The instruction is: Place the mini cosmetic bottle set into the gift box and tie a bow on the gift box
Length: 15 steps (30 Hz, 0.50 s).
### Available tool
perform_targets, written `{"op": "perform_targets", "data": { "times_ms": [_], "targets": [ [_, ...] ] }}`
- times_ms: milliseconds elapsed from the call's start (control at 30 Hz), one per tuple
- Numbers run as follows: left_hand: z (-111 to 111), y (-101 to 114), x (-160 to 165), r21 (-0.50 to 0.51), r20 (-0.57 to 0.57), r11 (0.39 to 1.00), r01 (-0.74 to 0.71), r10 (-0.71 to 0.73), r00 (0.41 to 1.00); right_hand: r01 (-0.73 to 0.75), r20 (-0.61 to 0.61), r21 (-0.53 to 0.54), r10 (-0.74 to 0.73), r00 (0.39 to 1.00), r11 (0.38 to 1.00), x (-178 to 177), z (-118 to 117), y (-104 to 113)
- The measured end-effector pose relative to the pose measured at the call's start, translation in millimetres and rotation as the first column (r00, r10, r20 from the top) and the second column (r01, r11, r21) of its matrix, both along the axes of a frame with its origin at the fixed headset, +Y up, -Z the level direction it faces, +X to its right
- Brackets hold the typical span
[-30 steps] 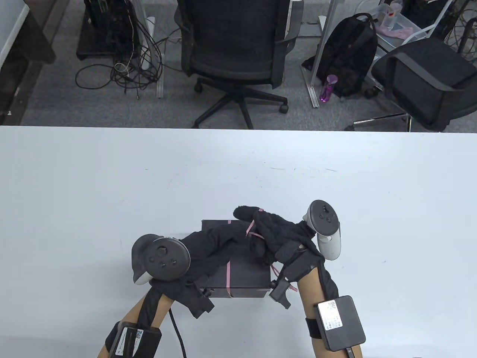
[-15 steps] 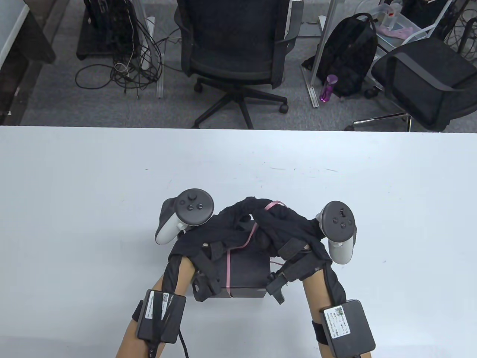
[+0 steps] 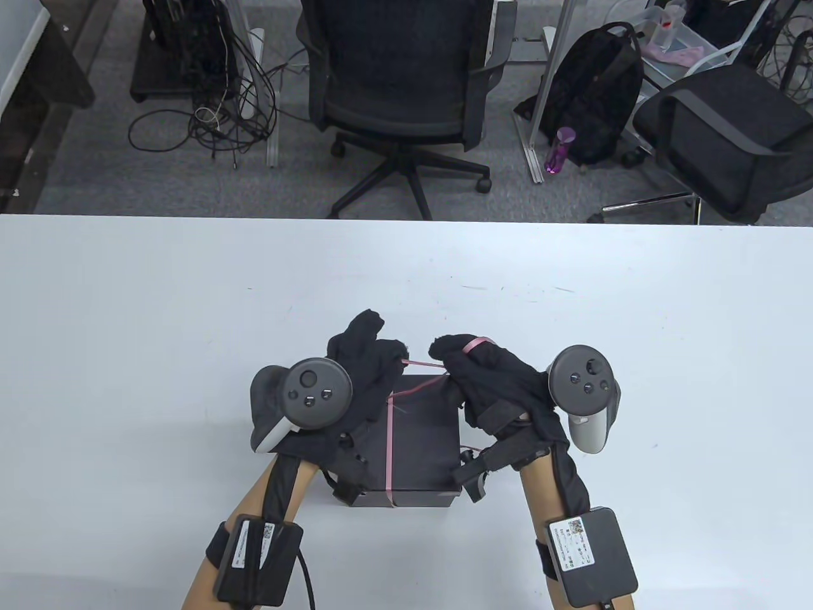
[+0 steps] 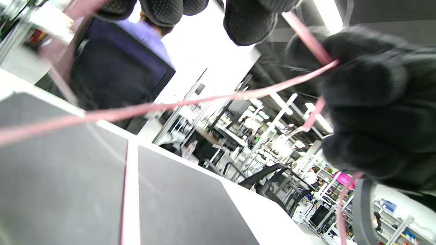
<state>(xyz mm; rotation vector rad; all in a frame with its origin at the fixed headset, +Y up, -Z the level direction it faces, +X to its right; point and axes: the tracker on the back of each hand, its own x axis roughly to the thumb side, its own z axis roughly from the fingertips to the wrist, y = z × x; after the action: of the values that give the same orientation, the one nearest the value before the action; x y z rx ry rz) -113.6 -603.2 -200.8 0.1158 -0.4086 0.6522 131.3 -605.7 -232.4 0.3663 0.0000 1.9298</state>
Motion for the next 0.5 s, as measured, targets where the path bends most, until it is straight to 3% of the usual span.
{"op": "perform_targets", "data": {
  "times_ms": [200,333,400,500],
  "targets": [
    [28,17,9,0.096,0.096,0.991,0.096,-0.106,0.990,-0.034,-0.001,0.037,0.034,0.999,0.999,-2,0,3],
    [29,11,11,0.047,0.176,0.971,0.235,-0.240,0.955,0.001,-0.037,0.037,0.001,0.999,0.999,-1,1,4],
    [22,8,5,0.027,0.174,0.986,0.165,-0.167,0.970,-0.006,-0.048,0.050,0.008,0.999,0.999,0,2,5],
    [4,-4,-6,-0.053,0.140,0.983,-0.174,0.180,0.974,-0.012,-0.085,0.070,0.018,0.996,0.997,0,4,7]
  ]
}}
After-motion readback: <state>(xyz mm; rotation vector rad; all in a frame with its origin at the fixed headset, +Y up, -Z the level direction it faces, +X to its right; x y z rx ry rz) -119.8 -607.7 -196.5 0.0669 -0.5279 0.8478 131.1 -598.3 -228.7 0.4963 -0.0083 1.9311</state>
